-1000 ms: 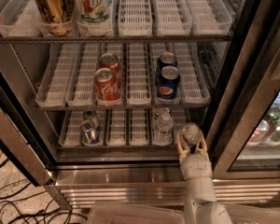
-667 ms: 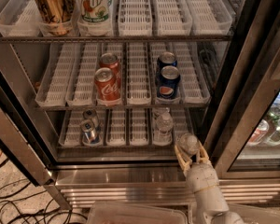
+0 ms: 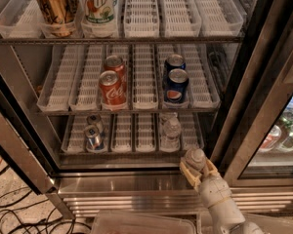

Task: Pick water bottle from bottom shelf of fridge

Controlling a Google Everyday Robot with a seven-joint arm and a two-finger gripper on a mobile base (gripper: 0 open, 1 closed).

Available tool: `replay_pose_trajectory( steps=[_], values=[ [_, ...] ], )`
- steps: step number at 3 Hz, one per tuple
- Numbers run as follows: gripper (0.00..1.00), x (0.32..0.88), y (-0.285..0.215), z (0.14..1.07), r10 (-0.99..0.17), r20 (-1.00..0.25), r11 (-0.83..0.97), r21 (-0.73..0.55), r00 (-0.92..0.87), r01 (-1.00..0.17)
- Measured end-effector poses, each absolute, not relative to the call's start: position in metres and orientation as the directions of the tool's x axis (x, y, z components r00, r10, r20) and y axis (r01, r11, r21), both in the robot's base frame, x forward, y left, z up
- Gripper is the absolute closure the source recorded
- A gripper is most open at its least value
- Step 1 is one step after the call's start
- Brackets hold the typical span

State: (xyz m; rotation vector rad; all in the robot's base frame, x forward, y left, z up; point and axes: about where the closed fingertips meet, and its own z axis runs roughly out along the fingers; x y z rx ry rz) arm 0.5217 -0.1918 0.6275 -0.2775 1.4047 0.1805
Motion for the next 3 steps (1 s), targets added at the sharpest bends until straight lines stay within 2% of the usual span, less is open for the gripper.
replay_pose_trajectory(
  steps=[2, 3],
  values=[
    [1.0, 0.51, -0.174, 0.641, -0.055, -0.984, 0.92, -0.115, 0.167, -0.374],
    [1.0, 0.51, -0.172, 0.636, -0.058, -0.984, 0.918, -0.118, 0.168, -0.379]
  ],
)
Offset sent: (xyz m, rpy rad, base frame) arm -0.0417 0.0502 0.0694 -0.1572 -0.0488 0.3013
